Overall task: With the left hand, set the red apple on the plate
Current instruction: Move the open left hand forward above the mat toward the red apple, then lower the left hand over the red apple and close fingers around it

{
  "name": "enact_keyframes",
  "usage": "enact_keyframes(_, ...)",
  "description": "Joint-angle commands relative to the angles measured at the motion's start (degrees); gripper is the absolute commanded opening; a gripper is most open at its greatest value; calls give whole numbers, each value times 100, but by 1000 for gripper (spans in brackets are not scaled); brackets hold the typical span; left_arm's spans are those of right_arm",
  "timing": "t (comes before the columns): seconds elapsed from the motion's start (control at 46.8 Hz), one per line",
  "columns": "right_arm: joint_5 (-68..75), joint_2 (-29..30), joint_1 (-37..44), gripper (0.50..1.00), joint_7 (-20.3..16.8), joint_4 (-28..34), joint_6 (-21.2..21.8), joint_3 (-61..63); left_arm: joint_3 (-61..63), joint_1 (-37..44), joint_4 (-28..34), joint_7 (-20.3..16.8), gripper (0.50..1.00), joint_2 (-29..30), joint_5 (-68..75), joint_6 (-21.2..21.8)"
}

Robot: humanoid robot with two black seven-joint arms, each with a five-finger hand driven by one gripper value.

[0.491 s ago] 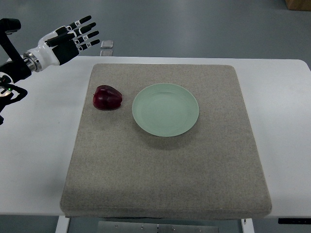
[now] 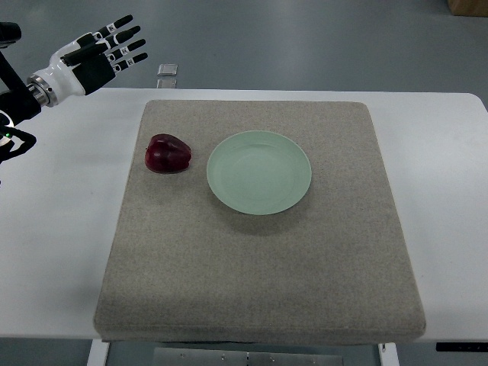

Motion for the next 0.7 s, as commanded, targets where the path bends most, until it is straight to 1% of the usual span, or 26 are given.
enact_keyframes(0.0, 0, 0, 0, 930, 0, 0, 0, 0, 31, -18, 32, -10, 996, 25, 54, -43)
enact_keyframes(0.085, 0, 0, 0, 930, 0, 0, 0, 0, -12, -80, -12, -10, 996, 95, 544, -130)
enact_keyframes(0.192, 0, 0, 0, 930, 0, 0, 0, 0, -135, -185, -56, -27, 996, 227, 1915, -350)
enact_keyframes(0.299, 0, 0, 0, 928, 0, 0, 0, 0, -329, -247, -152, -54, 996, 297, 2962, -370)
enact_keyframes(0.342, 0, 0, 0, 930, 0, 0, 0, 0, -329, -256, -293, -54, 996, 402, 3278, -370)
enact_keyframes(0.448, 0, 0, 0, 930, 0, 0, 0, 0, -285, -264, -925, -141, 996, 806, 4174, -370)
enact_keyframes(0.534, 0, 0, 0, 930, 0, 0, 0, 0, -276, -291, -1312, -317, 996, 1035, 5053, -370)
enact_keyframes(0.619, 0, 0, 0, 928, 0, 0, 0, 0, -259, -308, -1646, -572, 996, 1149, 5774, -370)
enact_keyframes(0.683, 0, 0, 0, 928, 0, 0, 0, 0, -232, -309, -1848, -678, 996, 1211, 6153, -370)
